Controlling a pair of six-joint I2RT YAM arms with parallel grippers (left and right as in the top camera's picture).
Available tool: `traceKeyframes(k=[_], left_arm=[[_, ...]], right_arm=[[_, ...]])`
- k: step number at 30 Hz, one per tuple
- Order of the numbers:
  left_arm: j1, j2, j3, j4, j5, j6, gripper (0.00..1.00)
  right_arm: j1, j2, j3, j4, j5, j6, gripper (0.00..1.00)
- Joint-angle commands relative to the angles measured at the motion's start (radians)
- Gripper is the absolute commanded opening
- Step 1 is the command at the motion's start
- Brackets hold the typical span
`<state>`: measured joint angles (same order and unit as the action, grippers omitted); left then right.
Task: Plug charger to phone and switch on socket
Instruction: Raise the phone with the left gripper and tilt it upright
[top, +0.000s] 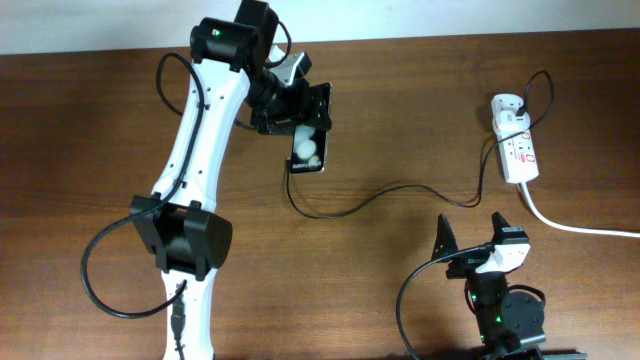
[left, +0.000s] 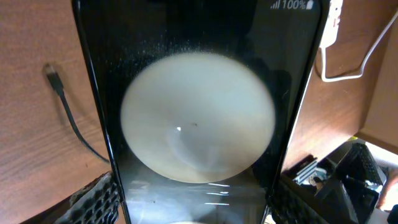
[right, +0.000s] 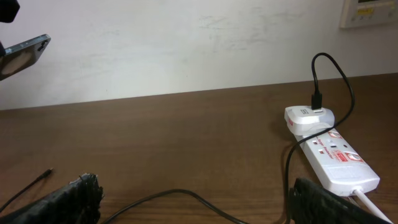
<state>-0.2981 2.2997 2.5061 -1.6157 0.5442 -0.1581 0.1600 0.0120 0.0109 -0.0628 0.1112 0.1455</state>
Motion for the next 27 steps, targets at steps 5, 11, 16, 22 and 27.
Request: traceKeyframes(k=[5, 11, 16, 22, 27], left_arm=[[-0.003, -0.006, 0.029, -0.001, 0.037, -0.056, 0.31], [-0.003, -0.005, 0.029, 0.005, 0.037, -0.148, 0.32], [-0.003, -0.005, 0.029, 0.005, 0.04, -0.198, 0.32], [-0.003, -0.005, 0.029, 0.005, 0.041, -0.349, 0.34], [-0.002, -0.005, 0.029, 0.006, 0.041, -0.419, 0.32]], right_arm=[[-0.003, -0.008, -0.005, -0.008, 0.002, -0.007, 0.99], [-0.003, -0.008, -0.005, -0.008, 0.002, -0.007, 0.99], [-0.003, -0.008, -0.005, -0.008, 0.002, -0.007, 0.99], [-0.003, -0.008, -0.005, -0.008, 0.002, -0.007, 0.99], [-0.003, -0.008, -0.005, -0.008, 0.002, -0.007, 0.99]])
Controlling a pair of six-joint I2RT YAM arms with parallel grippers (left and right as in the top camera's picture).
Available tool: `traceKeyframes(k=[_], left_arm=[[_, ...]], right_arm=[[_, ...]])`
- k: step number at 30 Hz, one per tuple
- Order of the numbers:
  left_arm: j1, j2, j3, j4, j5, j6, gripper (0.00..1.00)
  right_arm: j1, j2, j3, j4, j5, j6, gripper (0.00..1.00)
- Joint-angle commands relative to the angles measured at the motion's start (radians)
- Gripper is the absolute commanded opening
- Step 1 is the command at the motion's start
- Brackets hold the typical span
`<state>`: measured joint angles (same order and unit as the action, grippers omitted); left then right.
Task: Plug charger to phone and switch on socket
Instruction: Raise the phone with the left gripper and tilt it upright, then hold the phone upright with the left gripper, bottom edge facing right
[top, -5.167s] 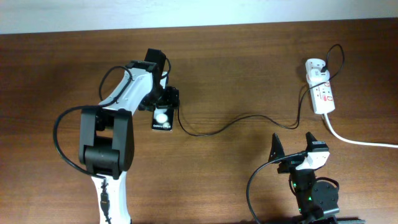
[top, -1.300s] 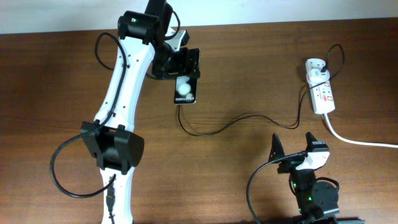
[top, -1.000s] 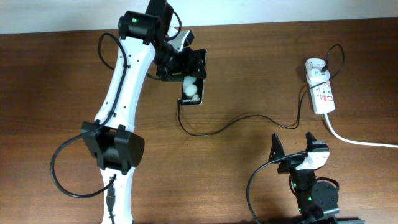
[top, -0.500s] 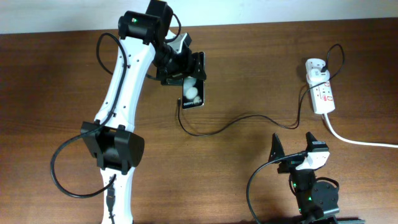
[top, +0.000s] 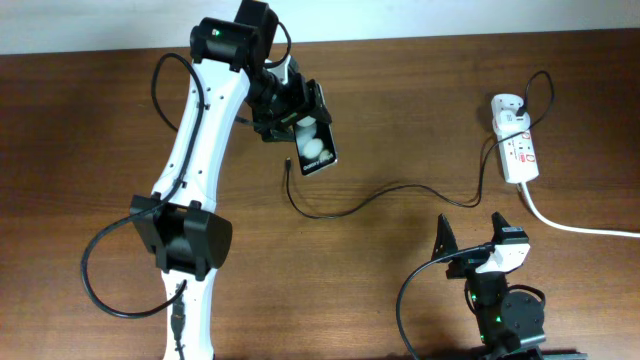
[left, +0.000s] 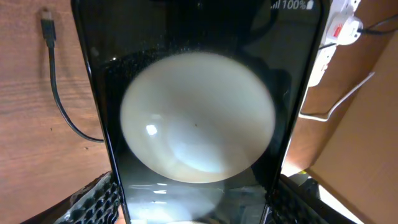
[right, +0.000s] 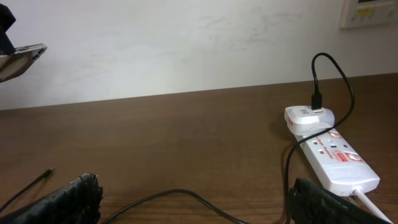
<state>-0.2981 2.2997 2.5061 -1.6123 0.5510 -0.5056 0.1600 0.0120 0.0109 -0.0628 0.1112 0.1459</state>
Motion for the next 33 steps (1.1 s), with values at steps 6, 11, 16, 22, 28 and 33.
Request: traceKeyframes(k=[6, 11, 16, 22, 28, 33], left_arm=[[-0.002, -0.005, 0.029, 0.002, 0.076, -0.102, 0.32], [0.001, -0.005, 0.029, 0.002, 0.083, -0.102, 0.31], [0.013, -0.005, 0.029, 0.002, 0.083, -0.109, 0.31], [0.085, -0.005, 0.029, 0.002, 0.154, -0.109, 0.29], [0.174, -0.005, 0.029, -0.013, 0.239, -0.109, 0.27], [0.226, -0.005, 0.029, -0.028, 0.382, -0.109, 0.22]], right_arm=[[-0.003, -0.008, -0.005, -0.008, 0.002, -0.007, 0.99], [-0.003, -0.008, -0.005, -0.008, 0.002, -0.007, 0.99], [-0.003, -0.008, -0.005, -0.008, 0.002, -0.007, 0.99], [-0.003, -0.008, -0.005, -0.008, 0.002, -0.007, 0.99], [-0.003, -0.008, -0.005, -0.008, 0.002, -0.007, 0.99], [-0.003, -0.008, -0.005, -0.008, 0.002, -0.007, 0.99]])
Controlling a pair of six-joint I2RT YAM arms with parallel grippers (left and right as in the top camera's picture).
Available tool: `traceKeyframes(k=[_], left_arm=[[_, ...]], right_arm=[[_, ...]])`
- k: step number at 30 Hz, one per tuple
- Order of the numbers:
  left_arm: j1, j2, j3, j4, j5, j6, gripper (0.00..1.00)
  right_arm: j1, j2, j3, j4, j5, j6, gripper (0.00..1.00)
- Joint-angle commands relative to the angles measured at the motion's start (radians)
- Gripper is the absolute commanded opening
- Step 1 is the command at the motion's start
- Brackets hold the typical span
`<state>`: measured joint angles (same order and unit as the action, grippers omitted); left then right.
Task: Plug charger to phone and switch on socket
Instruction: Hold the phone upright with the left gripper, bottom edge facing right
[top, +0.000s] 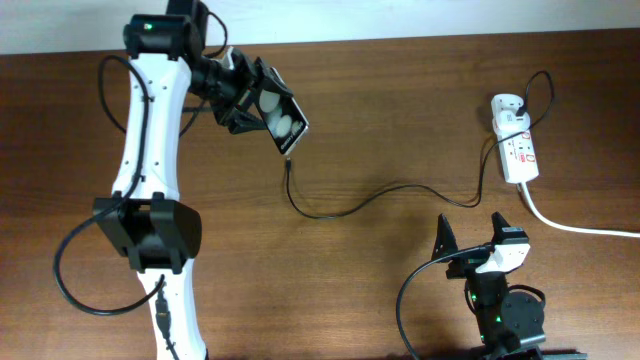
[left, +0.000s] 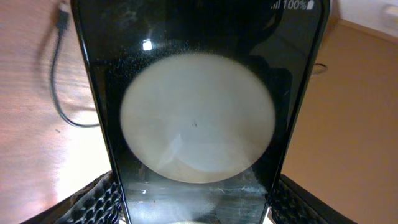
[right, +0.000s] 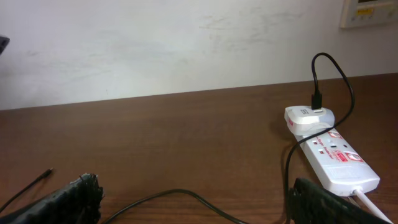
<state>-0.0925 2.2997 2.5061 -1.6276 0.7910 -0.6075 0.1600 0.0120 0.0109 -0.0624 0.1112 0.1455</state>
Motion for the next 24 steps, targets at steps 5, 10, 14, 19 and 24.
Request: traceKeyframes(k=[5, 10, 14, 19, 24], left_arm=[[0.03, -0.005, 0.029, -0.043, 0.158, -0.011, 0.21], [0.031, -0.005, 0.029, -0.042, 0.194, -0.078, 0.22], [0.038, -0.005, 0.029, -0.046, 0.278, -0.097, 0.22], [0.049, -0.005, 0.029, -0.051, 0.412, -0.137, 0.19], [0.077, -0.005, 0.029, -0.05, 0.418, -0.263, 0.19]], right_arm=[[-0.003, -0.008, -0.005, -0.008, 0.002, -0.007, 0.99], [-0.003, -0.008, -0.005, -0.008, 0.002, -0.007, 0.99], [-0.003, -0.008, -0.005, -0.008, 0.002, -0.007, 0.99], [-0.003, -0.008, -0.005, -0.008, 0.002, -0.007, 0.99], [-0.003, -0.008, -0.005, -0.008, 0.002, -0.007, 0.99]])
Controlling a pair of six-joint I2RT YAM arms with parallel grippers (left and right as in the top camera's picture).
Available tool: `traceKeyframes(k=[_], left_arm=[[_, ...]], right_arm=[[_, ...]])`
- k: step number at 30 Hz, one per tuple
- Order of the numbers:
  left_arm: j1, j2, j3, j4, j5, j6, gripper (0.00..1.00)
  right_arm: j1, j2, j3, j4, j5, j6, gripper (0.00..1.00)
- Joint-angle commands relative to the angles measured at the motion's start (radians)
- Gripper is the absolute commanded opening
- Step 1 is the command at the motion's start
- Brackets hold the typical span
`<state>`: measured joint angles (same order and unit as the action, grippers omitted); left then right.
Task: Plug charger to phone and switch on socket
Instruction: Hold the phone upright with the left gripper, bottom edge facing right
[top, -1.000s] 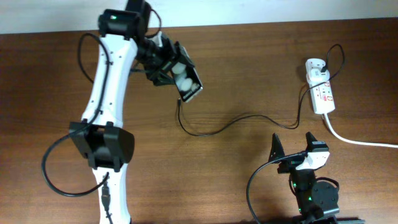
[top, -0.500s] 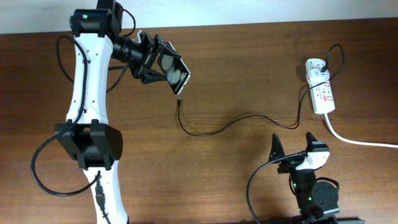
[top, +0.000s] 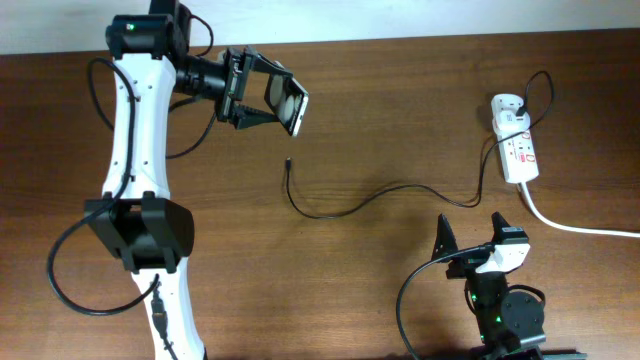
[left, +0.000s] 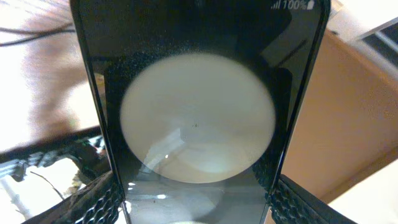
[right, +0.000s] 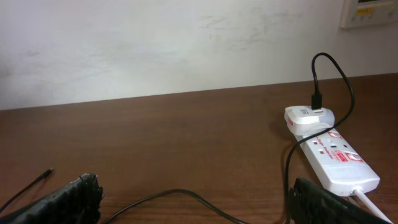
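Note:
My left gripper (top: 250, 92) is shut on a black phone (top: 287, 103), held in the air above the table's far left and tipped on edge. In the left wrist view the phone (left: 198, 112) fills the frame, its screen showing a pale round reflection. The black charger cable (top: 370, 197) lies across the table, its loose plug end (top: 287, 163) below the phone. Its other end goes to the white adapter (top: 506, 105) in the white socket strip (top: 521, 152) at the far right. My right gripper (top: 472, 240) rests open near the front edge.
The strip's thick white lead (top: 580, 226) runs off the right edge. The right wrist view shows the strip (right: 339, 163), the adapter (right: 308, 118) and a white wall behind the table (right: 186, 137).
The left gripper has turned the phone further onto its edge and shifted it slightly right; the wrist view now looks away from the table. The right arm has not moved.
The left gripper held the phone just above the cable's plug end. It then sat tilted a little higher. Later the arm had swung left with the phone lifted, and now the phone is tipped on edge in the air. Cable and right arm stayed put.

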<state>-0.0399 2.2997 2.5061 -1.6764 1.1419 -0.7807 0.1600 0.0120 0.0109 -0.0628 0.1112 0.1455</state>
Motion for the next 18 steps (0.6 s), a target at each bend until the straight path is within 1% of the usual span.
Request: traceKeyframes(k=[1, 4, 14, 18], left_arm=[[0.031, -0.005, 0.029, -0.002, 0.068, -0.106, 0.19], [0.056, -0.005, 0.029, -0.008, 0.068, -0.134, 0.2], [0.114, -0.005, 0.029, -0.012, 0.075, -0.17, 0.2], [0.134, -0.005, 0.029, -0.012, 0.111, -0.173, 0.2]], right_arm=[[-0.003, -0.008, -0.005, -0.008, 0.002, -0.006, 0.99], [-0.003, -0.008, -0.005, -0.008, 0.002, -0.007, 0.99], [-0.003, -0.008, -0.005, -0.008, 0.002, -0.007, 0.99], [-0.003, -0.008, -0.005, -0.008, 0.002, -0.007, 0.99]])
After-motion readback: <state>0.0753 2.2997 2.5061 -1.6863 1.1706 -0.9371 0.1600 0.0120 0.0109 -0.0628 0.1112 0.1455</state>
